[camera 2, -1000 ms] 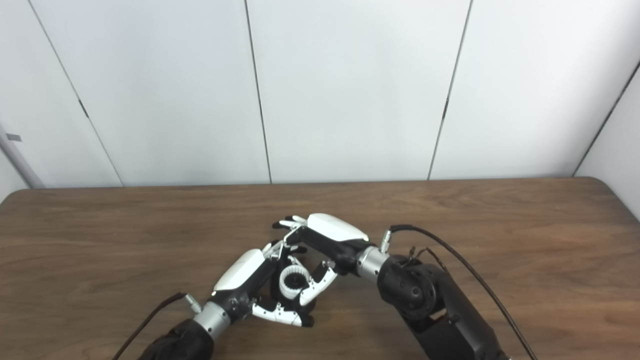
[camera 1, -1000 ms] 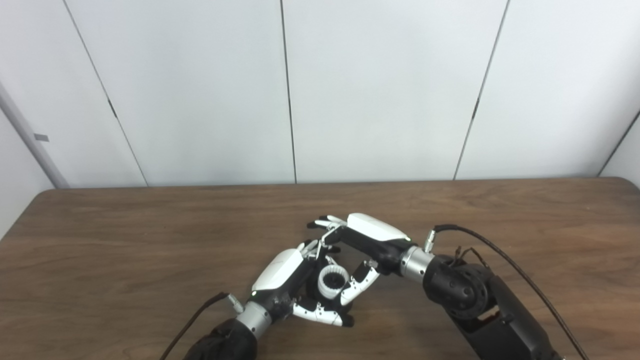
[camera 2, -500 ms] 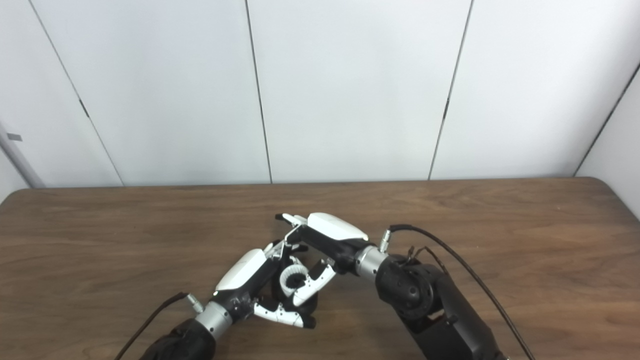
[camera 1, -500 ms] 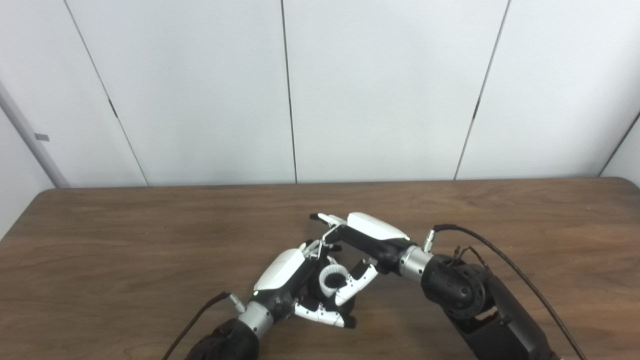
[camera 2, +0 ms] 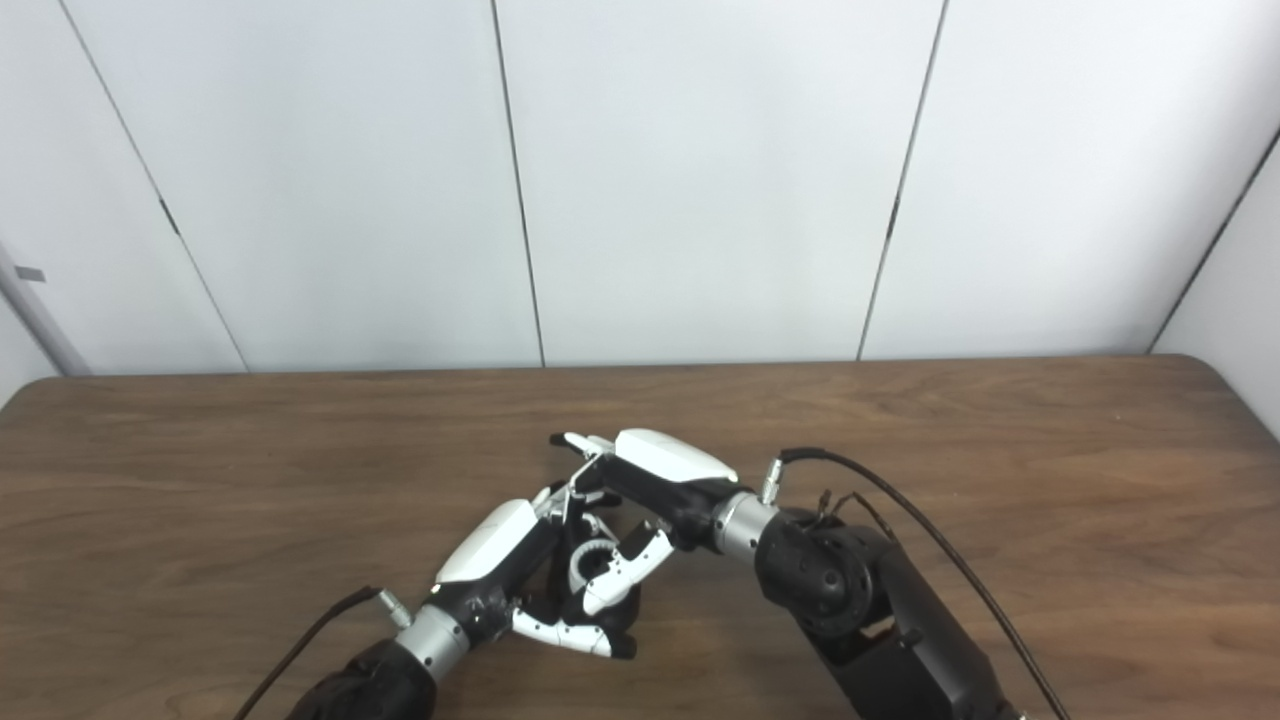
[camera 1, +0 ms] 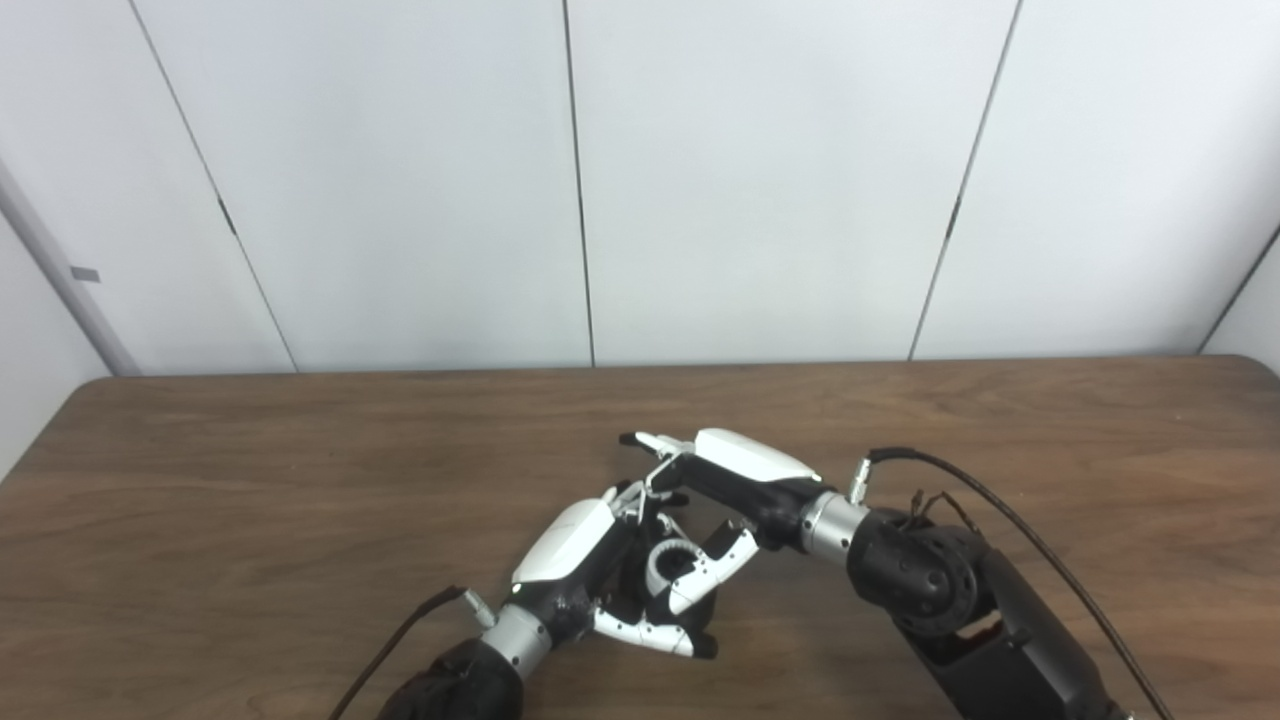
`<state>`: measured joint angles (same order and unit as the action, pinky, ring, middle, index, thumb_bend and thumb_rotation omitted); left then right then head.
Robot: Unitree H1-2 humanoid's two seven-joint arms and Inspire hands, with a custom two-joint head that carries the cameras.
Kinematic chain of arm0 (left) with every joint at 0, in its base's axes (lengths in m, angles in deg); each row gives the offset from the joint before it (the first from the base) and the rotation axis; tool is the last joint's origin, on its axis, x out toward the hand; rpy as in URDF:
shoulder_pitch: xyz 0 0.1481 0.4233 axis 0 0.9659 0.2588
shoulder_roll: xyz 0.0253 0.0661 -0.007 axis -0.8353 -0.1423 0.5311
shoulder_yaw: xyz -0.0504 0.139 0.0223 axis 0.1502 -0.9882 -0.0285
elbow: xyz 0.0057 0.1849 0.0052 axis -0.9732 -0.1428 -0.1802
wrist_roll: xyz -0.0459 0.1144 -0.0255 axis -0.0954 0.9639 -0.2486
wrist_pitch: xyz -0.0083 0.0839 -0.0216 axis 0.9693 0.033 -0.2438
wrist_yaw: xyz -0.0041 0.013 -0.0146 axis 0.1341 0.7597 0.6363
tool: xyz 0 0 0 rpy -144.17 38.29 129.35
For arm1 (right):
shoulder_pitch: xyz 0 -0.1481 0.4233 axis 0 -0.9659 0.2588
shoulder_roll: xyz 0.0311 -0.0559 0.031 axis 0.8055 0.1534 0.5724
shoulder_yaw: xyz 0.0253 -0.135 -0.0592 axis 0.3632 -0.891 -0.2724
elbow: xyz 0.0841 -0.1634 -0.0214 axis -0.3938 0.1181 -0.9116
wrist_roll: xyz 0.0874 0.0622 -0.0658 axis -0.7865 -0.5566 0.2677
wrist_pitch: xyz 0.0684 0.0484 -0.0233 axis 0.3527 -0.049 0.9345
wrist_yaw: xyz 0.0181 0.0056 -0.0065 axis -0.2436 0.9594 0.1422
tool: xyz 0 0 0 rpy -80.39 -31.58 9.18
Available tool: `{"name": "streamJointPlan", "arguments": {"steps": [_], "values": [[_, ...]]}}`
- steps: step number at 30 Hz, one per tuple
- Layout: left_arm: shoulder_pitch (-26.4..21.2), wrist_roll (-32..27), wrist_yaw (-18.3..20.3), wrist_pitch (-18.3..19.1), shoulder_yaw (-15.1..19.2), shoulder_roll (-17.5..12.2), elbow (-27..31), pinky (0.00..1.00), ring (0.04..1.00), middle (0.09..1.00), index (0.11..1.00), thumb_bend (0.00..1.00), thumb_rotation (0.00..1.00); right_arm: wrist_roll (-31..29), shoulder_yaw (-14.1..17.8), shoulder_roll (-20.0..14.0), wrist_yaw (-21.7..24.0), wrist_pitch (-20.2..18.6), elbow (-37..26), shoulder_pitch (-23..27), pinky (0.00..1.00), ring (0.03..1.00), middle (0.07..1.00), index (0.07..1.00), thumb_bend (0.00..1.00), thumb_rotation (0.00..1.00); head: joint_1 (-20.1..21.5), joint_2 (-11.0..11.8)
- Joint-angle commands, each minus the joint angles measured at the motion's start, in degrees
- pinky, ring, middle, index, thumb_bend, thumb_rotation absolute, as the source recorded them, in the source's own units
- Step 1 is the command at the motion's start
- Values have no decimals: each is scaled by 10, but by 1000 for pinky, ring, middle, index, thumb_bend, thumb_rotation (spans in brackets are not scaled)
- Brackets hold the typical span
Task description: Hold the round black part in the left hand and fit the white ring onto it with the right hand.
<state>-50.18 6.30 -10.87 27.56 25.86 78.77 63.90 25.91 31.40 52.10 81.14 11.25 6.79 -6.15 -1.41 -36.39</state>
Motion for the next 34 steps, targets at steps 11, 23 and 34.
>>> {"name": "streamJointPlan", "arguments": {"steps": [11,23,34], "values": [[-11,2,13,19,-1,-4,-9,1000,1000,913,481,516,45,-34,26,1,4,-9,-38,32,1000,1000,1000,891,1000,484,3,5],[-14,-6,4,-1,8,-4,-31,1000,1000,911,479,518,45,-143,169,-51,-20,-32,-138,-4,904,1000,1000,1000,1000,663,11,17],[-15,-6,5,-4,11,-7,-36,1000,1000,909,479,517,45,-259,324,-73,-101,8,-191,-221,889,1000,1000,986,997,747,13,21]]}}
